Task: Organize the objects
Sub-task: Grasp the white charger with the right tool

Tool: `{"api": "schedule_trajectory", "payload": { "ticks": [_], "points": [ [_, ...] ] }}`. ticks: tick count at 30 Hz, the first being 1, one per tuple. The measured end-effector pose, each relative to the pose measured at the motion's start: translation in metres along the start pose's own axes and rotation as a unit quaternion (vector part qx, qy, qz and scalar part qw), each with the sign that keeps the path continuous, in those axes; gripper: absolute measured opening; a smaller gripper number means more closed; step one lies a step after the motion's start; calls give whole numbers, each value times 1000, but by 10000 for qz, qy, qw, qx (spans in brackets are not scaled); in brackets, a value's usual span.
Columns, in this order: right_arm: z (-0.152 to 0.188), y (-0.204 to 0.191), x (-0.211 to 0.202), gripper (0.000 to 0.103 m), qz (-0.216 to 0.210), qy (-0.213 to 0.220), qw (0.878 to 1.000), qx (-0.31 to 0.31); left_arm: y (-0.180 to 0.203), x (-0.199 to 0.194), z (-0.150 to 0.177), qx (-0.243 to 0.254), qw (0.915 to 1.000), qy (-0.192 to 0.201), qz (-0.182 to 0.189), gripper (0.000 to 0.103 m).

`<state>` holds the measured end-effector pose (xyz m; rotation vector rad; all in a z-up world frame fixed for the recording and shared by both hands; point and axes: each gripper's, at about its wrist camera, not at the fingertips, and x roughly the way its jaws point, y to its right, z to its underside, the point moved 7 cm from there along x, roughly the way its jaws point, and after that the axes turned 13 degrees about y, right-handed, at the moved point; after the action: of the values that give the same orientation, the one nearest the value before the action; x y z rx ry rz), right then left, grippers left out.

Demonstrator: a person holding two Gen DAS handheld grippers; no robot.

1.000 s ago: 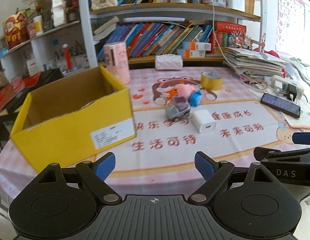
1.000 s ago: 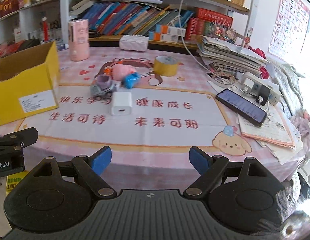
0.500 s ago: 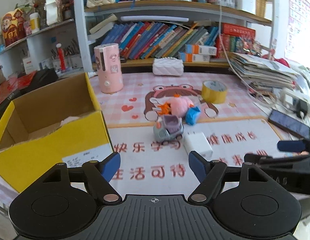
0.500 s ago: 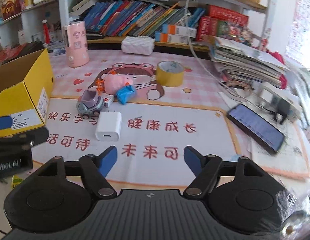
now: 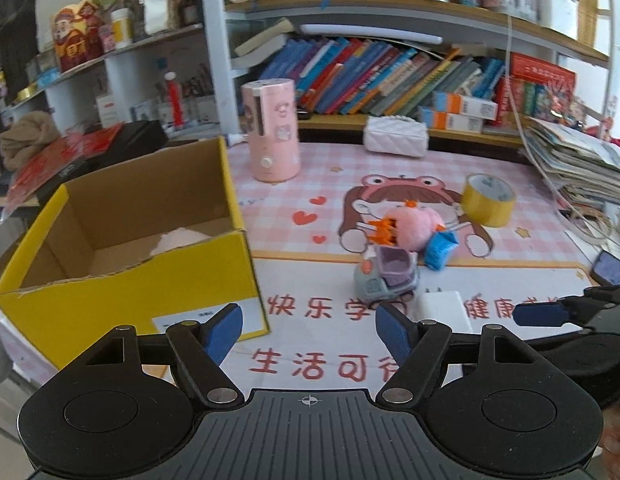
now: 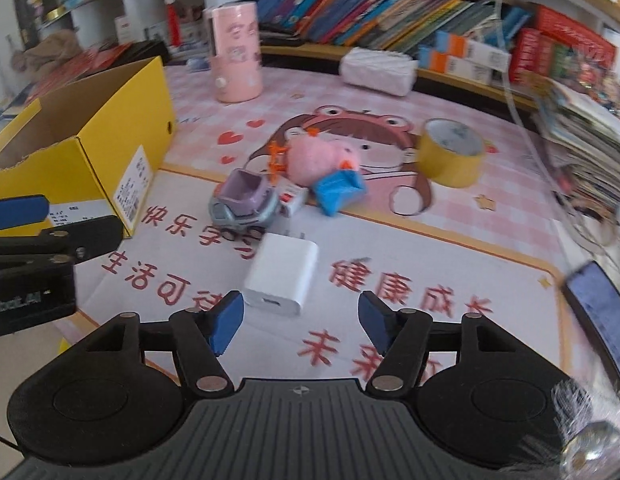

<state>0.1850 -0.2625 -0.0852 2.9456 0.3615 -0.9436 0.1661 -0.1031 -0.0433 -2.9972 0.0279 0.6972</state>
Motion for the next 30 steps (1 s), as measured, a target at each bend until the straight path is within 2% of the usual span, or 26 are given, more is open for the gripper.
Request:
{"api": "schedule_trajectory", "payload": {
  "ticks": [3, 7, 12, 13, 14, 18, 25, 30],
  "points": [
    [-3, -4, 15, 67, -159, -67, 9999, 13, -5, -1, 0, -26, 9999, -24, -158, 74],
    [-6, -9, 35, 67, -342, -207, 9992, 50, -11, -3, 0, -50, 9994, -68, -322, 74],
    [1, -12, 55, 59, -402, -492, 9980, 21, -10, -2, 1, -17, 9992, -109, -381, 74],
    [2, -10, 58, 58, -386, -533, 9978, 14, -8, -1, 1, -9, 9992, -118, -371, 74],
    [2, -9, 58, 50, -357, -470, 9983, -30, -6, 0, 1, 0, 9993, -124, -352, 74],
    [2, 0, 56, 42, -361, -434, 9983, -111, 9, 7, 0, 67, 9997, -148, -176, 74],
    [-7, 45, 30, 40, 18, -132, 9997, 189, 43, 29, 1, 96, 9994, -272, 215, 74],
    [-8, 72, 14, 40, 243, -6, 9993, 292, 57, 52, 5, -49, 9986, -451, 273, 74]
  ]
}}
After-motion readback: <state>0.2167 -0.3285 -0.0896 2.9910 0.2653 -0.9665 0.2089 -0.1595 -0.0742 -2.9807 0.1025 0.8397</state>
